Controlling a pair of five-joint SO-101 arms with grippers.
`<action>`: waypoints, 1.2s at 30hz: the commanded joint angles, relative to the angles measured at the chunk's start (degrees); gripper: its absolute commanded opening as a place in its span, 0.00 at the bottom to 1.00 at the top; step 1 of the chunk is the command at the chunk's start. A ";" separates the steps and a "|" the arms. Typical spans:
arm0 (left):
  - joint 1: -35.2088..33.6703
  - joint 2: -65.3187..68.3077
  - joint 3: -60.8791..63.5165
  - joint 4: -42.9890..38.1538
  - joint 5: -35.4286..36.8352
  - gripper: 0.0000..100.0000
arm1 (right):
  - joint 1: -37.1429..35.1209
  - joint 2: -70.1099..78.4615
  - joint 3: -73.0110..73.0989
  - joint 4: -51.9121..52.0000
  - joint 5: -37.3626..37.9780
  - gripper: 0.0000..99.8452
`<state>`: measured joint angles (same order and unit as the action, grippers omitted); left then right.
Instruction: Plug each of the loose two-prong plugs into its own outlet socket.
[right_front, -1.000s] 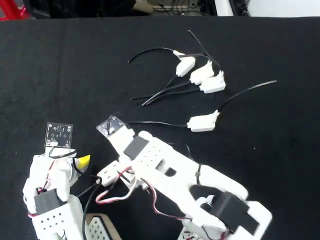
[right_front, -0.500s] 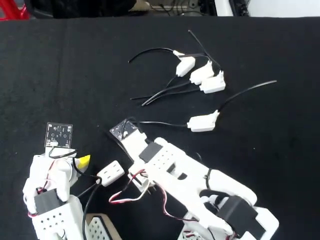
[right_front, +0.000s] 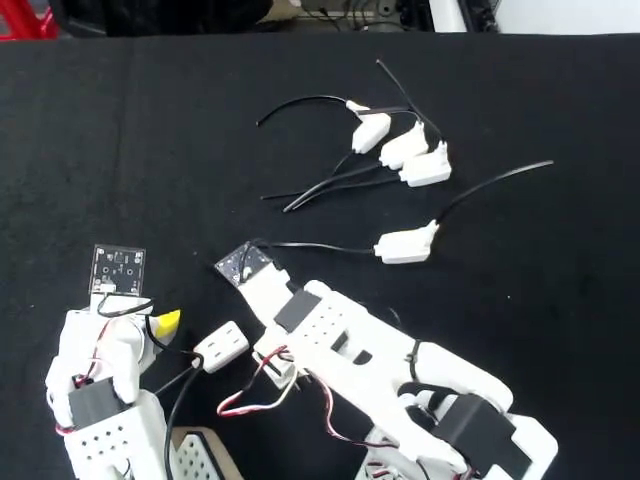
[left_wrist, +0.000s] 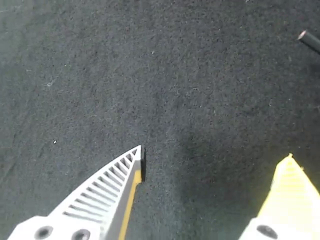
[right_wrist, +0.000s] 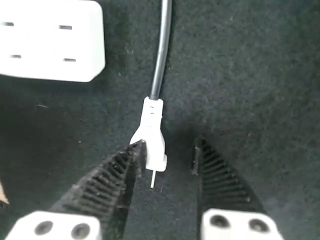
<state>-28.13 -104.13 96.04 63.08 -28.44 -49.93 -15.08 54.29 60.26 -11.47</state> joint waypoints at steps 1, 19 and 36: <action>-0.31 -0.18 0.48 -0.18 -0.26 0.40 | -3.16 0.48 1.19 -1.05 -2.20 0.17; -0.31 -0.18 0.48 -0.18 -0.26 0.40 | -7.38 8.13 -2.86 -1.85 -2.46 0.01; -0.31 -0.26 0.57 -0.26 -0.18 0.40 | 4.13 -12.26 -1.89 -2.37 3.34 0.01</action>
<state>-28.13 -104.13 96.04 63.08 -28.44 -47.21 -18.86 51.82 59.21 -8.84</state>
